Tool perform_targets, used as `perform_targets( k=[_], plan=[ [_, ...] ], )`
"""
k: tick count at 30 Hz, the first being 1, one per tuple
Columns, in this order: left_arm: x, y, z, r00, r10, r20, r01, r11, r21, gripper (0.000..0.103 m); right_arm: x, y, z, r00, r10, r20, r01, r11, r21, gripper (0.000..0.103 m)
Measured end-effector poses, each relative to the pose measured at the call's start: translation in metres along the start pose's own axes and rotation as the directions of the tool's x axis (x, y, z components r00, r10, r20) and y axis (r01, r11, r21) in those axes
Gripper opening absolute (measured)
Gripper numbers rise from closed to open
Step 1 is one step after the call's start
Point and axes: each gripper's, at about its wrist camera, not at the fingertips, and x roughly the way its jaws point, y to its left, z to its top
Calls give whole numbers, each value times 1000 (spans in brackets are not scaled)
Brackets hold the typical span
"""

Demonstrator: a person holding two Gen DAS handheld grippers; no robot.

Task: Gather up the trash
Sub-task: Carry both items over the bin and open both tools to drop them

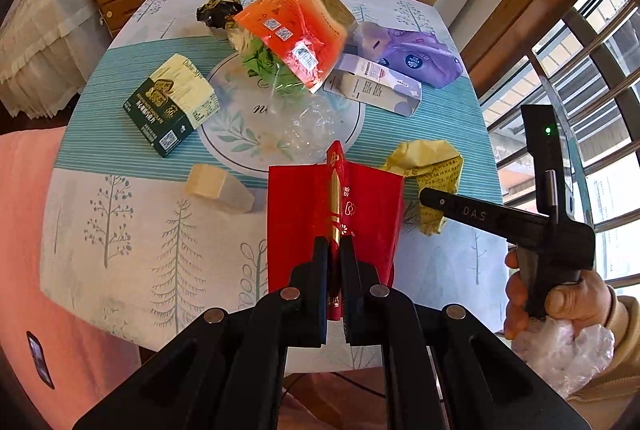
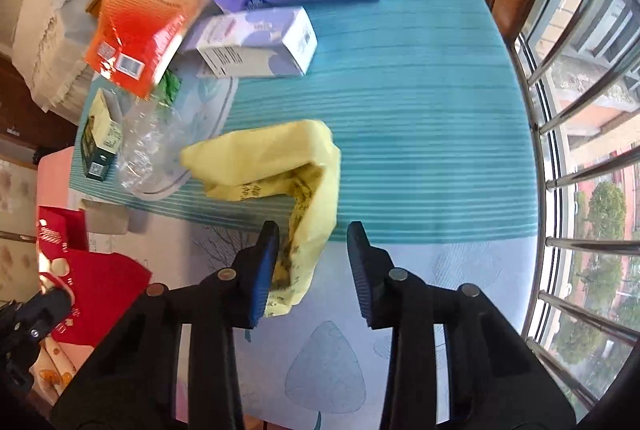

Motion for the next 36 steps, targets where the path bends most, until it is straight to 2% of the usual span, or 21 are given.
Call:
perform_targets(
  k=[1, 2, 7, 13, 19, 23, 29, 33, 36],
  plan=[
    [-3, 2, -3, 1000, 2, 3, -2, 1000, -6, 5, 0, 0, -1, 1000, -6, 17, 6, 1000, -5, 21],
    [-5, 3, -4, 1000, 3, 5, -3, 1000, -10, 5, 1, 0, -2, 1000, 0, 17, 0, 1000, -9, 8],
    [-29, 16, -23, 999, 15, 41, -14, 1000, -19, 5, -9, 1, -13, 999, 6, 52, -6, 1000, -2, 7],
    [-59, 43, -54, 997, 8, 81, -8, 1000, -1, 5, -50, 24, -43, 993, 13, 116, -12, 1000, -3, 6],
    [-88, 75, -97, 994, -19, 105, 15, 999, 39, 5, -94, 58, -109, 987, 31, 157, -30, 1000, -5, 6],
    [-105, 104, -135, 993, -32, 117, 25, 998, 58, 5, -104, 94, -169, 986, 18, 169, -16, 1000, -13, 6],
    [-105, 152, -206, 996, -20, 84, 13, 997, 78, 5, -86, 140, -252, 988, -3, 154, 4, 1000, -4, 7],
    [-97, 181, -242, 999, -20, 46, 17, 999, 51, 5, -60, 160, -298, 996, -28, 82, 28, 1000, 1, 7],
    [-85, 198, -264, 1000, -23, 16, 22, 1000, 22, 5, -39, 169, -319, 998, -52, 31, 52, 999, -10, 7]
  ],
)
